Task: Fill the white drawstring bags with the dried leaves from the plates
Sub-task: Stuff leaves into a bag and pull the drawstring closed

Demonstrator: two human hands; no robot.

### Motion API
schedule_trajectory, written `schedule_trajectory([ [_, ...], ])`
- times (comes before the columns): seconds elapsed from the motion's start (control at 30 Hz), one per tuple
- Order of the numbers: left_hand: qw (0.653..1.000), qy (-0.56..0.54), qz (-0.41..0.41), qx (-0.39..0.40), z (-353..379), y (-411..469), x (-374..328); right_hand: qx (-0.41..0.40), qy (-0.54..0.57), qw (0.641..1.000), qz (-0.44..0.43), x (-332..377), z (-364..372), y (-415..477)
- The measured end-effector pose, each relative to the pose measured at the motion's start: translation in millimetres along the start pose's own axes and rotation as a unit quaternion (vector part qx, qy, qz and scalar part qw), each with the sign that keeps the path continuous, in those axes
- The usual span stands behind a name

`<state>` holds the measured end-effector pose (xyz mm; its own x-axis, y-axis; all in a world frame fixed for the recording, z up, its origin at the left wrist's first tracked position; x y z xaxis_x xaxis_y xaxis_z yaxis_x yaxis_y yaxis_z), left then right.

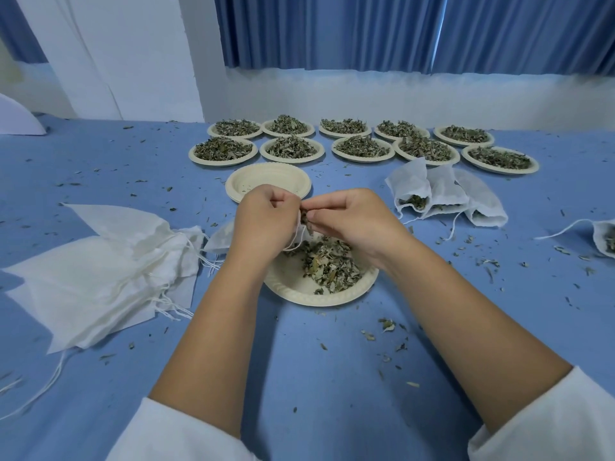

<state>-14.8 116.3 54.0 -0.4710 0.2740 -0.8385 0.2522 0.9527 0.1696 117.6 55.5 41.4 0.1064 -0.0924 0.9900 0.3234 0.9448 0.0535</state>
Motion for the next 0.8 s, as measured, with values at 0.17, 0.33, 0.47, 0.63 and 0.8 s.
schedule_trajectory([
  [0.17, 0.999, -0.029, 0.016, 0.026, 2.1, -4.9, -10.3, -0.039, 0.028, 0.998, -0.036, 3.0, -4.9, -3.3],
  [0.33, 0.996, -0.066, 0.024, 0.061, 4.6, -12.5, -17.8, -0.048, 0.012, 0.999, 0.012, -10.7, -8.7, 0.2],
  [0.47, 0.995, -0.046, 0.036, 0.079, 7.1, -15.5, -21.9, 0.009, 0.086, 0.993, 0.077, -23.7, 3.0, 0.7],
  [0.63, 0.99, -0.033, 0.058, 0.124, 21.2, -20.5, -28.4, -0.037, 0.032, 0.998, 0.025, -15.3, -2.6, 2.2],
  [0.8, 0.992, -0.033, 0.043, 0.11, 17.9, -17.1, -21.6, -0.045, 0.026, 0.998, 0.027, -17.6, -0.4, 2.7],
])
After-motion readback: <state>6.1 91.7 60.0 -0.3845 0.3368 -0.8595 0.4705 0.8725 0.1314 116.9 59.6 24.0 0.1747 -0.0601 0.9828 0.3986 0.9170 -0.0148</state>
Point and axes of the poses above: each hand's wrist, its own y-axis towards the middle knuckle, its own z-axis out of the palm, x = y × z, the point moved 9 cm from there along y, towards the middle knuckle, and after that the axes turned 15 degrees about y, right-handed, at the moved point
